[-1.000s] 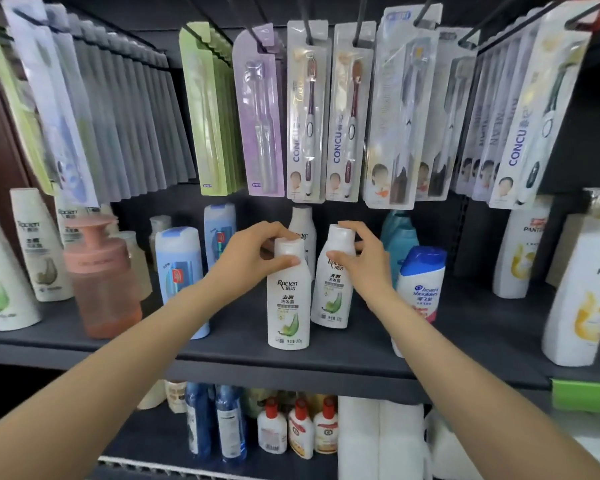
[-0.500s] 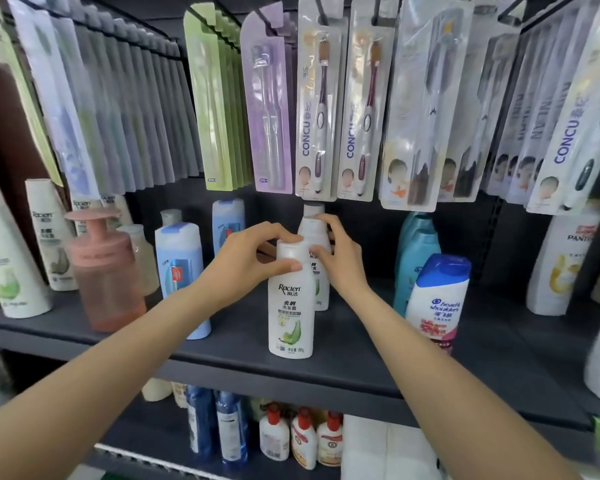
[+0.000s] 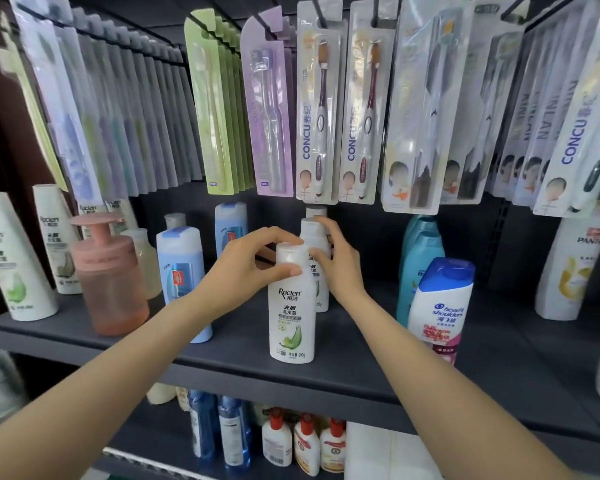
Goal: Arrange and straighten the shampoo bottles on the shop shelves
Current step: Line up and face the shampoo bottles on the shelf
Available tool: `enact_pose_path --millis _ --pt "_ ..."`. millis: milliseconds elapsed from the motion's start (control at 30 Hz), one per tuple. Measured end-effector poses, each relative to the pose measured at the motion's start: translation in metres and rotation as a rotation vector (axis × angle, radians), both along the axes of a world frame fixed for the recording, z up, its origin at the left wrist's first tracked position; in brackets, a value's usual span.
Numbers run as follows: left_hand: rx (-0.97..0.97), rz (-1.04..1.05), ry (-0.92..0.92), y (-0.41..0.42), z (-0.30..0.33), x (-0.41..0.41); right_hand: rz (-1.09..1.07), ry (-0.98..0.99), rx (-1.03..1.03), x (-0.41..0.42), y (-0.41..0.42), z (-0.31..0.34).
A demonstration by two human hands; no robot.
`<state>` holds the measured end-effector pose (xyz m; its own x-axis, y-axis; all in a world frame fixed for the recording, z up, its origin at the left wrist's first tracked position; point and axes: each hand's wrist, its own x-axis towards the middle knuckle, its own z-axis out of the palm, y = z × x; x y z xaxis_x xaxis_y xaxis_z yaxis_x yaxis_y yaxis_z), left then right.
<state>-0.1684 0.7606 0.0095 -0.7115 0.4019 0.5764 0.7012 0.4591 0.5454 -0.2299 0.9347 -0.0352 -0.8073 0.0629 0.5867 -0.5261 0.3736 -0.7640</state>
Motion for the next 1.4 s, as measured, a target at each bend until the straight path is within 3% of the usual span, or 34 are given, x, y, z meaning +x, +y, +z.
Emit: enact_pose_path --millis 100,233,433,633,1000,1233,1400 --pt "0.046 -0.036 -0.045 -0.004 -0.002 -0.001 0.015 -0.037 -0.101 -0.002 0.001 -0.003" --pt "0.312 -0.019 -0.134 -0.006 0.001 -0.013 -0.103 -0.118 -0.365 -0.014 0.012 -0.008" --pt "0.060 0.102 -0.162 0.009 0.003 -0.063 -0.257 -0.244 -0.412 -0.042 0.020 -0.008" --pt "0.190 0.090 -0.250 0.028 0.014 -0.097 -0.182 -0.275 -0.611 -0.070 0.010 -0.003" --pt "0.267 0.030 -0.517 0.038 0.022 -0.107 -0.143 -0.310 -0.536 -0.085 0.006 0.000" --pt "0.293 0.030 -0.519 0.038 0.020 -0.104 -0.290 -0.201 -0.699 -0.073 0.005 -0.001" --pt "0.346 0.037 -0.488 0.042 0.017 -0.104 -0.440 -0.149 -0.554 -0.055 0.004 -0.002"
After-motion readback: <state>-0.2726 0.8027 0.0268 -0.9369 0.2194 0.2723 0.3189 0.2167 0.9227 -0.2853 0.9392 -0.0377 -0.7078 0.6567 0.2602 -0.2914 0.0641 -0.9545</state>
